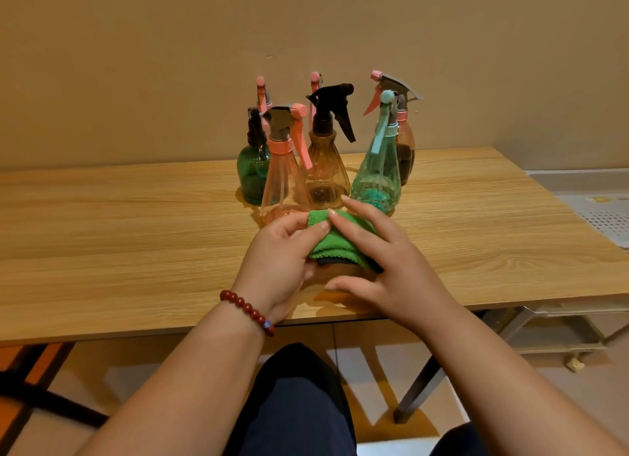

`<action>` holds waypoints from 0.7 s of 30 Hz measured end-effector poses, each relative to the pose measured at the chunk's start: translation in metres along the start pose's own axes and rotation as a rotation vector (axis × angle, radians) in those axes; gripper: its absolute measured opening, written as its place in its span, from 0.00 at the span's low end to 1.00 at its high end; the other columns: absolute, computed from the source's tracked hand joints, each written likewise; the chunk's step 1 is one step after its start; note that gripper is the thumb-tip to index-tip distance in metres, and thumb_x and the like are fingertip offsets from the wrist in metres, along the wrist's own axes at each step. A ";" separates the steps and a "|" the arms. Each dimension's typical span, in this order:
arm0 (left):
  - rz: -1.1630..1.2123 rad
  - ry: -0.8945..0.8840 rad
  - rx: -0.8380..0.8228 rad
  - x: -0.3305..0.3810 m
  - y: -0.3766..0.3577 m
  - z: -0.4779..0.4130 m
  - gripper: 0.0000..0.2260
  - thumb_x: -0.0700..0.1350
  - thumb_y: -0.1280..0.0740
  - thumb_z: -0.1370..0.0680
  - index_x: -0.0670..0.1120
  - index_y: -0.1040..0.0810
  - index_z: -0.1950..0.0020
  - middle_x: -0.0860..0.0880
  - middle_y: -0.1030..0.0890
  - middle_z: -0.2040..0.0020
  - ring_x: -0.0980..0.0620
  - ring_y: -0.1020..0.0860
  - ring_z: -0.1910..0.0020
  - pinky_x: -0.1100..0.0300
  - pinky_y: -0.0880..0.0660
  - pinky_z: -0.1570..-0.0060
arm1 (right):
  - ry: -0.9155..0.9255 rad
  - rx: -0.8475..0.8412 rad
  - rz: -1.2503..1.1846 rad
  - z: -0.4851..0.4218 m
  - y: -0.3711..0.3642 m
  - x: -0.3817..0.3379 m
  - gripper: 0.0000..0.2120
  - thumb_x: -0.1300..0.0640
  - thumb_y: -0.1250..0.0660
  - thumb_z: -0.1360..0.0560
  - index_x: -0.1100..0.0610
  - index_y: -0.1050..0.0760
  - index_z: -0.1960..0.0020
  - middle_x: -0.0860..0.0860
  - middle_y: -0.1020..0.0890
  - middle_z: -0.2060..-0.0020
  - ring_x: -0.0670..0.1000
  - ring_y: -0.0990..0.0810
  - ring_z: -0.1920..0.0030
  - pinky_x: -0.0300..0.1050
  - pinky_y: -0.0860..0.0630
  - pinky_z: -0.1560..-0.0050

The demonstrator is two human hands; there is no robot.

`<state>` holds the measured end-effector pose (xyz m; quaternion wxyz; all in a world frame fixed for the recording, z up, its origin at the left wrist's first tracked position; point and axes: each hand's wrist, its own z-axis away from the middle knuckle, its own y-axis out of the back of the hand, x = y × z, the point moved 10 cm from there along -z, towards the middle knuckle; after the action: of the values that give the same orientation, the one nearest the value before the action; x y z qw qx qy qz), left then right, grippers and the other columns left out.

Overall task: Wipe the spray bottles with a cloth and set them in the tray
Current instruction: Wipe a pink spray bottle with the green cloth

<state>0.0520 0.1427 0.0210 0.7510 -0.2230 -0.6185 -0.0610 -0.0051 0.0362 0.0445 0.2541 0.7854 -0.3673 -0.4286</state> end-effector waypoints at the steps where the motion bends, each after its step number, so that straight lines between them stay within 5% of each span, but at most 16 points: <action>1: 0.067 0.024 -0.014 0.000 -0.001 0.001 0.09 0.38 0.36 0.21 0.39 0.21 0.43 0.41 0.16 0.52 0.51 0.16 0.62 0.64 0.23 0.69 | 0.015 0.025 0.028 0.000 -0.001 -0.001 0.34 0.40 0.33 0.29 0.44 0.39 0.25 0.44 0.39 0.25 0.49 0.39 0.26 0.44 0.41 0.29; 6: 0.041 0.008 -0.009 0.008 0.009 0.002 0.09 0.41 0.39 0.19 0.42 0.21 0.45 0.44 0.15 0.52 0.50 0.16 0.52 0.60 0.20 0.60 | -0.039 0.123 0.004 -0.002 0.005 0.001 0.27 0.56 0.38 0.26 0.50 0.35 0.27 0.48 0.29 0.32 0.43 0.34 0.32 0.27 0.42 0.33; 9: -0.155 -0.084 0.078 0.022 0.024 0.001 0.09 0.43 0.40 0.18 0.47 0.20 0.46 0.49 0.15 0.53 0.53 0.16 0.53 0.59 0.20 0.57 | -0.188 0.145 -0.143 0.000 0.006 0.010 0.26 0.64 0.33 0.25 0.45 0.31 0.30 0.39 0.25 0.40 0.31 0.31 0.40 0.21 0.40 0.40; 12: -0.419 -0.240 0.267 0.039 0.050 0.002 0.07 0.44 0.38 0.19 0.52 0.20 0.49 0.54 0.16 0.54 0.55 0.17 0.55 0.59 0.19 0.57 | -0.332 0.197 -0.323 0.003 0.008 0.019 0.21 0.61 0.34 0.23 0.35 0.28 0.41 0.28 0.25 0.49 0.24 0.29 0.47 0.19 0.36 0.49; 15: -0.610 -0.374 0.390 0.050 0.065 0.002 0.08 0.46 0.36 0.20 0.53 0.22 0.42 0.55 0.20 0.46 0.57 0.21 0.49 0.60 0.20 0.53 | -0.425 0.207 -0.390 0.005 0.006 0.029 0.15 0.56 0.34 0.22 0.37 0.25 0.43 0.30 0.22 0.53 0.27 0.26 0.51 0.21 0.31 0.55; 21: -0.749 -0.399 0.379 0.052 0.064 -0.022 0.30 0.52 0.30 0.24 0.55 0.40 0.25 0.51 0.39 0.26 0.54 0.35 0.31 0.61 0.34 0.38 | -0.542 0.231 -0.450 0.003 0.002 0.044 0.11 0.52 0.34 0.23 0.46 0.23 0.40 0.40 0.19 0.50 0.32 0.22 0.54 0.26 0.27 0.63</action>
<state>0.1076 0.2005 0.0510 0.5712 0.1497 -0.7889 -0.1700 0.0072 -0.0002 0.0231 -0.0433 0.7281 -0.2851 -0.6219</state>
